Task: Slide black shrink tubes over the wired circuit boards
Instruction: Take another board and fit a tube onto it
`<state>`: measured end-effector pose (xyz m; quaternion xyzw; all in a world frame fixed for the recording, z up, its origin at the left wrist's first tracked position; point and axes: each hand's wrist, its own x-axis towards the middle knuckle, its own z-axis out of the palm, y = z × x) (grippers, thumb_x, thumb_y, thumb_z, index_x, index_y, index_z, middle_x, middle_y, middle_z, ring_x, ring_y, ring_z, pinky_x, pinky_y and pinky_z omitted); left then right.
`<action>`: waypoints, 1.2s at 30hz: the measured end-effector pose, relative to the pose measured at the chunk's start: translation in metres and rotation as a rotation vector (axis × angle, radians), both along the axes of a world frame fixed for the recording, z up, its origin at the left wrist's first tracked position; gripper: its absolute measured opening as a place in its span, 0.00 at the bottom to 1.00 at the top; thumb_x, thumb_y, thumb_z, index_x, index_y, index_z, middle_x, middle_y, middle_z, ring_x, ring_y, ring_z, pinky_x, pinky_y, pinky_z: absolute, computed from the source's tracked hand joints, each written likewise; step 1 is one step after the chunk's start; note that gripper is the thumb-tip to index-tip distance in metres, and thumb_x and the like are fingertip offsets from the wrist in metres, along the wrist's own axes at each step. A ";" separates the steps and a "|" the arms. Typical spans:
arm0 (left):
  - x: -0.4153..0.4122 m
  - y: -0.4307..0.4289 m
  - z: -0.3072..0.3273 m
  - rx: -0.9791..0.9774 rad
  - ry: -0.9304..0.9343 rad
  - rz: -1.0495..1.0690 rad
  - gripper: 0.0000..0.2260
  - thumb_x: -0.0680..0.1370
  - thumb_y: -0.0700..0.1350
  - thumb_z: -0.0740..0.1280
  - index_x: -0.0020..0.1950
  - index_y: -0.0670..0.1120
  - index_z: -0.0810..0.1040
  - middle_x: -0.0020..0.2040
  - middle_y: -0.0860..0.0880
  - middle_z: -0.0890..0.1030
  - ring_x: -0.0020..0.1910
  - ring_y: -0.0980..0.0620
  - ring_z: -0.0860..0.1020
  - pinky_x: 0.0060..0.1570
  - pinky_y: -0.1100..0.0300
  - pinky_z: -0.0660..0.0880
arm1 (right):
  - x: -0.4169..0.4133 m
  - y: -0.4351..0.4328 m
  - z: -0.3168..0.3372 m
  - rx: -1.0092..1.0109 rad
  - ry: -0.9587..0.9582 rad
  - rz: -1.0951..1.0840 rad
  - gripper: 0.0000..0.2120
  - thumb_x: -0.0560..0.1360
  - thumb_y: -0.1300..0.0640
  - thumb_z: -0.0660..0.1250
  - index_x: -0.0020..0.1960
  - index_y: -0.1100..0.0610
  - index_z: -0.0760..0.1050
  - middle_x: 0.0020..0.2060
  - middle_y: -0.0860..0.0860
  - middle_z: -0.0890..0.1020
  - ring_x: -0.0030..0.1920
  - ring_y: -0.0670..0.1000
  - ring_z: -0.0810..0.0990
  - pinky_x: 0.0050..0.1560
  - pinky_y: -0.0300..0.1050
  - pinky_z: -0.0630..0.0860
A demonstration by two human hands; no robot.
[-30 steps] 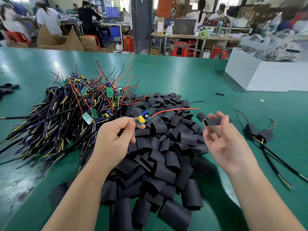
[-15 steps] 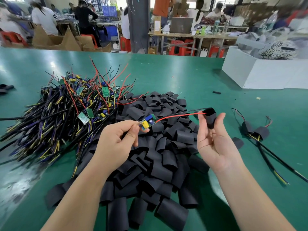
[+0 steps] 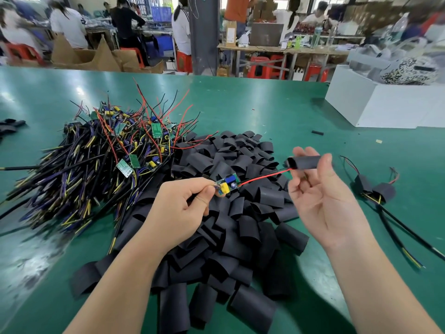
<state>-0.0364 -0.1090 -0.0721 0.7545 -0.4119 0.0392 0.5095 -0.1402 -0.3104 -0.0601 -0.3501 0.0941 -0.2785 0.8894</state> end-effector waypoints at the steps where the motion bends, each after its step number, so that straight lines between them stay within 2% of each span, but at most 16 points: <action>1: -0.002 -0.001 0.001 -0.003 0.007 -0.013 0.12 0.78 0.45 0.60 0.43 0.61 0.77 0.27 0.51 0.74 0.23 0.61 0.70 0.27 0.74 0.62 | 0.001 0.006 -0.001 -0.043 -0.018 0.053 0.19 0.66 0.49 0.72 0.55 0.54 0.78 0.52 0.50 0.84 0.42 0.44 0.81 0.40 0.35 0.77; 4: -0.006 -0.005 0.004 0.007 -0.012 -0.059 0.11 0.79 0.45 0.60 0.45 0.60 0.77 0.27 0.54 0.74 0.25 0.61 0.71 0.28 0.74 0.63 | 0.005 0.024 -0.005 -0.201 -0.050 0.204 0.22 0.57 0.50 0.82 0.49 0.53 0.83 0.52 0.54 0.84 0.46 0.48 0.83 0.42 0.37 0.78; 7: -0.006 -0.008 0.005 0.014 -0.021 -0.081 0.11 0.79 0.45 0.60 0.43 0.58 0.78 0.29 0.54 0.76 0.27 0.59 0.72 0.30 0.68 0.68 | 0.007 0.031 -0.007 -0.285 -0.073 0.246 0.19 0.59 0.53 0.81 0.47 0.54 0.82 0.50 0.57 0.84 0.52 0.55 0.84 0.46 0.41 0.79; 10: -0.005 -0.007 0.005 -0.010 0.010 -0.096 0.11 0.79 0.44 0.59 0.41 0.52 0.79 0.28 0.55 0.75 0.28 0.54 0.72 0.32 0.59 0.70 | 0.006 0.029 -0.007 -0.330 -0.036 0.243 0.17 0.58 0.53 0.81 0.44 0.54 0.82 0.49 0.57 0.85 0.50 0.54 0.84 0.45 0.41 0.80; 13: -0.007 -0.008 0.007 -0.046 0.027 -0.114 0.12 0.79 0.43 0.59 0.40 0.56 0.76 0.28 0.56 0.75 0.27 0.58 0.71 0.32 0.67 0.67 | 0.006 0.031 -0.009 -0.344 0.004 0.243 0.22 0.55 0.50 0.83 0.45 0.55 0.81 0.51 0.58 0.84 0.46 0.51 0.85 0.41 0.39 0.80; 15: -0.008 -0.009 0.007 -0.022 0.011 -0.103 0.13 0.79 0.43 0.60 0.38 0.55 0.76 0.28 0.56 0.74 0.26 0.59 0.70 0.30 0.69 0.65 | 0.006 0.036 -0.009 -0.335 0.005 0.251 0.21 0.55 0.50 0.83 0.44 0.54 0.81 0.51 0.58 0.84 0.44 0.50 0.85 0.40 0.39 0.80; 18: -0.008 -0.010 0.003 0.050 -0.073 -0.049 0.12 0.79 0.44 0.60 0.37 0.49 0.77 0.28 0.52 0.74 0.27 0.55 0.70 0.28 0.59 0.67 | 0.008 0.047 -0.009 -0.273 0.062 0.213 0.11 0.60 0.52 0.77 0.41 0.53 0.81 0.46 0.56 0.86 0.39 0.49 0.85 0.37 0.38 0.80; 20: -0.008 -0.010 0.002 0.088 -0.118 -0.033 0.13 0.79 0.46 0.59 0.38 0.45 0.77 0.28 0.51 0.73 0.28 0.53 0.69 0.29 0.55 0.67 | 0.010 0.051 -0.010 -0.222 0.137 0.149 0.10 0.62 0.55 0.72 0.42 0.56 0.79 0.42 0.54 0.86 0.37 0.49 0.85 0.35 0.39 0.79; 22: -0.010 -0.010 0.003 0.098 -0.089 -0.053 0.16 0.80 0.47 0.58 0.36 0.42 0.73 0.28 0.51 0.68 0.28 0.54 0.65 0.30 0.54 0.63 | 0.010 0.050 -0.012 -0.218 0.158 0.114 0.12 0.61 0.55 0.71 0.44 0.58 0.78 0.41 0.54 0.86 0.36 0.49 0.84 0.34 0.39 0.79; 25: -0.011 -0.008 0.006 0.119 -0.052 -0.064 0.17 0.81 0.47 0.57 0.33 0.42 0.66 0.28 0.50 0.64 0.28 0.55 0.61 0.30 0.54 0.60 | 0.008 0.051 -0.010 -0.317 0.089 0.153 0.11 0.59 0.53 0.77 0.40 0.53 0.81 0.46 0.56 0.86 0.41 0.52 0.85 0.38 0.40 0.80; 28: -0.010 -0.006 0.006 0.178 -0.090 -0.037 0.16 0.80 0.47 0.58 0.36 0.42 0.74 0.28 0.48 0.68 0.27 0.54 0.64 0.29 0.52 0.62 | 0.007 0.050 -0.011 -0.465 0.078 0.129 0.13 0.58 0.54 0.81 0.40 0.49 0.82 0.47 0.57 0.86 0.46 0.53 0.85 0.41 0.40 0.79; 31: -0.011 -0.005 0.008 0.239 -0.125 -0.007 0.11 0.81 0.45 0.61 0.45 0.43 0.81 0.26 0.52 0.68 0.27 0.54 0.65 0.28 0.62 0.59 | 0.008 0.051 -0.012 -0.519 0.094 0.082 0.08 0.63 0.58 0.76 0.39 0.49 0.82 0.46 0.56 0.86 0.49 0.53 0.85 0.44 0.39 0.79; 33: -0.012 -0.006 0.010 0.287 -0.188 0.007 0.10 0.81 0.45 0.61 0.48 0.46 0.82 0.28 0.53 0.69 0.30 0.53 0.68 0.30 0.58 0.63 | 0.009 0.051 -0.012 -0.513 0.137 0.048 0.09 0.63 0.59 0.79 0.39 0.49 0.82 0.43 0.55 0.86 0.44 0.52 0.85 0.41 0.40 0.79; 34: -0.014 -0.007 0.012 0.316 -0.229 0.008 0.11 0.80 0.46 0.60 0.48 0.47 0.81 0.30 0.54 0.69 0.32 0.52 0.69 0.32 0.56 0.66 | 0.009 0.052 -0.012 -0.476 0.165 0.024 0.09 0.61 0.55 0.80 0.38 0.50 0.82 0.41 0.55 0.86 0.40 0.52 0.84 0.39 0.41 0.79; 36: -0.018 -0.009 0.013 0.368 -0.308 0.011 0.11 0.79 0.48 0.58 0.42 0.46 0.76 0.30 0.54 0.66 0.34 0.50 0.68 0.34 0.54 0.66 | 0.009 0.052 -0.013 -0.416 0.209 -0.027 0.12 0.58 0.48 0.77 0.36 0.53 0.82 0.38 0.54 0.85 0.34 0.51 0.83 0.33 0.40 0.78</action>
